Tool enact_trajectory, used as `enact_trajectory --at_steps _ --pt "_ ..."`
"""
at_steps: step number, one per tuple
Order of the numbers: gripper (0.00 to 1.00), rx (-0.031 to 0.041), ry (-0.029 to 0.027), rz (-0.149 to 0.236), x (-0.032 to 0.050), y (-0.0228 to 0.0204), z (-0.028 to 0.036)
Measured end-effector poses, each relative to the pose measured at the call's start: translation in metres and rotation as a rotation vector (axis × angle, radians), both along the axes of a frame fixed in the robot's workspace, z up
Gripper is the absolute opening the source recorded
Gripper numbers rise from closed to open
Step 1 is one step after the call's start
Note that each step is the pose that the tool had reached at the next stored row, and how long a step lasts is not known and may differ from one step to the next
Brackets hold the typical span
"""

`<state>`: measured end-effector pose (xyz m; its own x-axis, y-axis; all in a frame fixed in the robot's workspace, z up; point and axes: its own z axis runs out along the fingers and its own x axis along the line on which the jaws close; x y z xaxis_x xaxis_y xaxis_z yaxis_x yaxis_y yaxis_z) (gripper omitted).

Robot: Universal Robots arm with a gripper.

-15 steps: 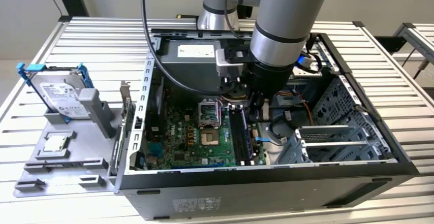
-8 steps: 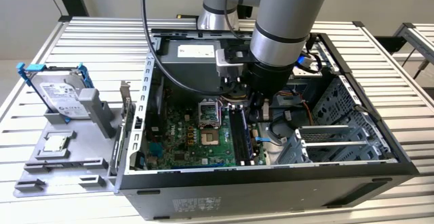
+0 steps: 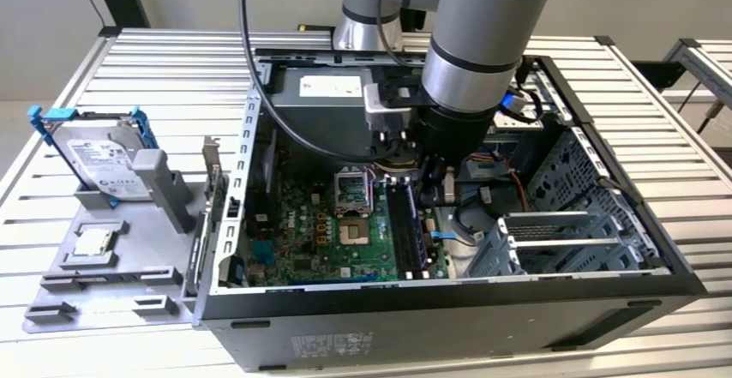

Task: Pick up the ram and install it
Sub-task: 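Press down the ram until it locks into place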

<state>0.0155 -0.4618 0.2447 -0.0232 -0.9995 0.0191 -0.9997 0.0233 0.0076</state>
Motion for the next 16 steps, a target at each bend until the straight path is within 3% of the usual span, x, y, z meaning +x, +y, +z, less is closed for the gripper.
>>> enact_trajectory --at_steps 7,16 --pt "0.00 0.0008 -0.0002 0.010 0.0000 0.0001 -0.0009" --pt "0.00 0.0011 0.0000 0.010 0.0000 0.0000 -0.0167"
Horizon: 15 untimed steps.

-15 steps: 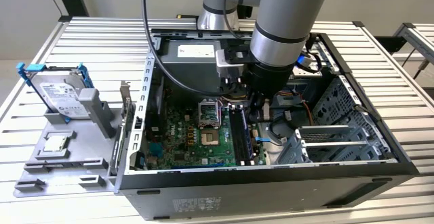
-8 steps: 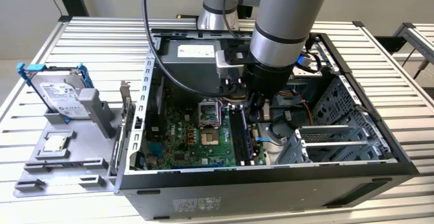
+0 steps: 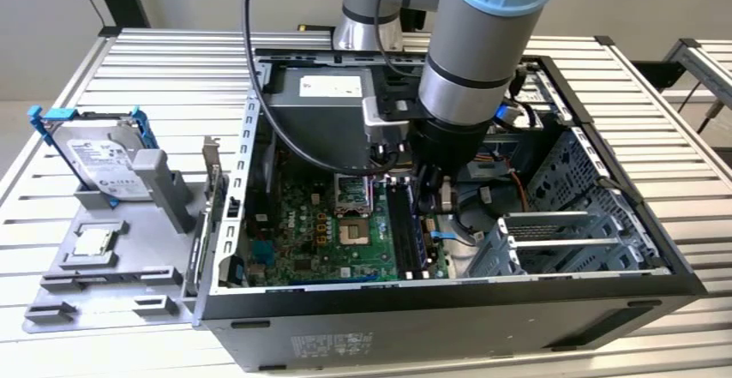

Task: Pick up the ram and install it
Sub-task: 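Press down the ram until it locks into place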

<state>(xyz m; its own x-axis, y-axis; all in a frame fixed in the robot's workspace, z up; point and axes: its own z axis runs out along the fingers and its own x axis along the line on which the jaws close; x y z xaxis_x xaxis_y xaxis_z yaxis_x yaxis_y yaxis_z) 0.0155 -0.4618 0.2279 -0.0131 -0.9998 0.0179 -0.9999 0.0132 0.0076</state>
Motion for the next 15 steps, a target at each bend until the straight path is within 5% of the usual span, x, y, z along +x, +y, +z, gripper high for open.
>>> enact_trajectory --at_steps 8,10,15 --pt "0.00 -0.0033 0.0008 0.000 0.0000 0.0002 -0.0099" --pt "0.00 0.0028 -0.0006 0.000 0.0001 0.0006 -0.0035" --pt "0.00 -0.0003 0.0002 0.000 0.0000 0.0000 0.0201"
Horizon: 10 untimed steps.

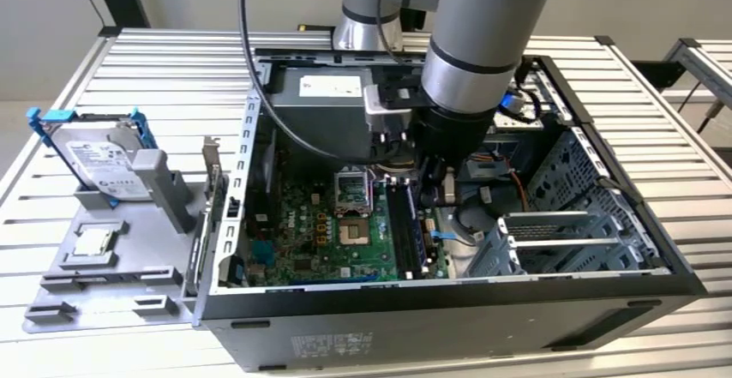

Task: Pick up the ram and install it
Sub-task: 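Press down the ram until it locks into place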

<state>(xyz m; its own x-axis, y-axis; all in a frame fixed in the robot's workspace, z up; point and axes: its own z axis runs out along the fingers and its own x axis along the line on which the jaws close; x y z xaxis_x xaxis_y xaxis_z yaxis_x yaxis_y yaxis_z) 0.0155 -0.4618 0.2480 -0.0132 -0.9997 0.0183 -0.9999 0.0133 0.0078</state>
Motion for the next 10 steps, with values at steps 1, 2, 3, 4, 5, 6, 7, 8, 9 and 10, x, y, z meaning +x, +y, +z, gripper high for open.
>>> enact_trajectory --at_steps 1,2,3,4,5,6,7,8,9,10 --pt "0.00 0.0002 0.0000 0.000 0.0000 0.0000 0.0046" --pt "0.00 0.0002 -0.0001 0.000 0.0000 0.0000 0.0092" --pt "0.00 0.0003 -0.0001 0.000 0.0000 0.0000 0.0130" --pt "0.00 0.0002 -0.0001 0.000 0.0001 0.0000 0.0171" --pt "0.00 0.0001 0.0000 0.000 0.0000 0.0000 0.0211" --pt "0.00 0.0002 -0.0001 0.000 0.0000 0.0000 0.0245" --pt "0.00 0.0002 0.0000 0.000 0.0000 0.0000 0.0271" --pt "0.00 0.0002 -0.0001 0.000 0.0000 0.0000 0.0296" --pt "0.00 0.0001 -0.0001 0.000 0.0000 0.0000 0.0318" --pt "0.00 0.0002 -0.0001 0.000 0.0000 0.0000 0.0324"
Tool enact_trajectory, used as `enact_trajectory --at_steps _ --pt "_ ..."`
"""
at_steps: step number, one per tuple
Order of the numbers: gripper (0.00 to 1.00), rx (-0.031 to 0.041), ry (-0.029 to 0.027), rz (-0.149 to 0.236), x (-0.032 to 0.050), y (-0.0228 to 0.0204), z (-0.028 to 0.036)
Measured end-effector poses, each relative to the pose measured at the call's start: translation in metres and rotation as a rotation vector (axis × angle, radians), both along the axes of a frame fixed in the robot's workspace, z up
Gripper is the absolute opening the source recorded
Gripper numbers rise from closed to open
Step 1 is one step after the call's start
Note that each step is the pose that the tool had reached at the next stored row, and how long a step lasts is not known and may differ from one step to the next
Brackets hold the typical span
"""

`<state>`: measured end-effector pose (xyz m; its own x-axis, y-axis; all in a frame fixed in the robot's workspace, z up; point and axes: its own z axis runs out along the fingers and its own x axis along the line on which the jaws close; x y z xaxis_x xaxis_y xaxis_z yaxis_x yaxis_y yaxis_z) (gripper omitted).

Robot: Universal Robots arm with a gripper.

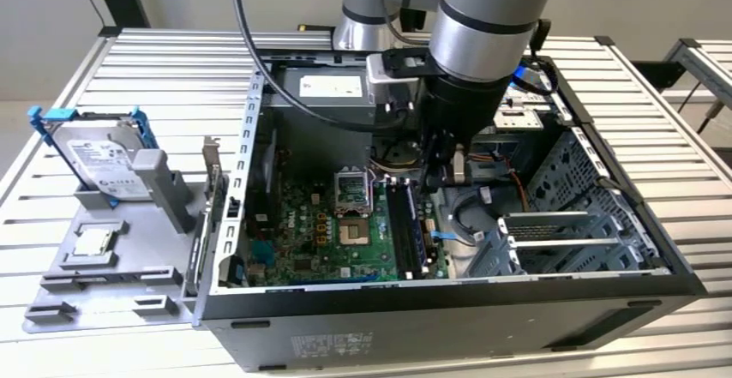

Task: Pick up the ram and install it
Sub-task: 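Press down the ram until it locks into place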

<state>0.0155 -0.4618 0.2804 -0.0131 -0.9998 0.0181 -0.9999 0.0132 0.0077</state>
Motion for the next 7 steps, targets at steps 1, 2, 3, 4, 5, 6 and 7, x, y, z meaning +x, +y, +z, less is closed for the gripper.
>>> enact_trajectory --at_steps 1,2,3,4,5,6,7 --pt "0.00 0.0003 -0.0001 0.000 0.0000 0.0000 -0.0001" --pt "0.00 0.0003 -0.0001 0.000 0.0000 0.0000 0.0000" --pt "0.00 0.0003 -0.0001 0.000 0.0000 0.0000 0.0000" --pt "0.00 0.0001 -0.0001 0.000 0.0000 0.0000 0.0002" --pt "0.00 0.0000 0.0000 0.000 0.0000 0.0000 0.0003" --pt "0.00 0.0001 0.0000 0.000 0.0000 0.0000 0.0003" --pt "0.00 0.0000 0.0000 0.000 0.0000 0.0000 0.0004"
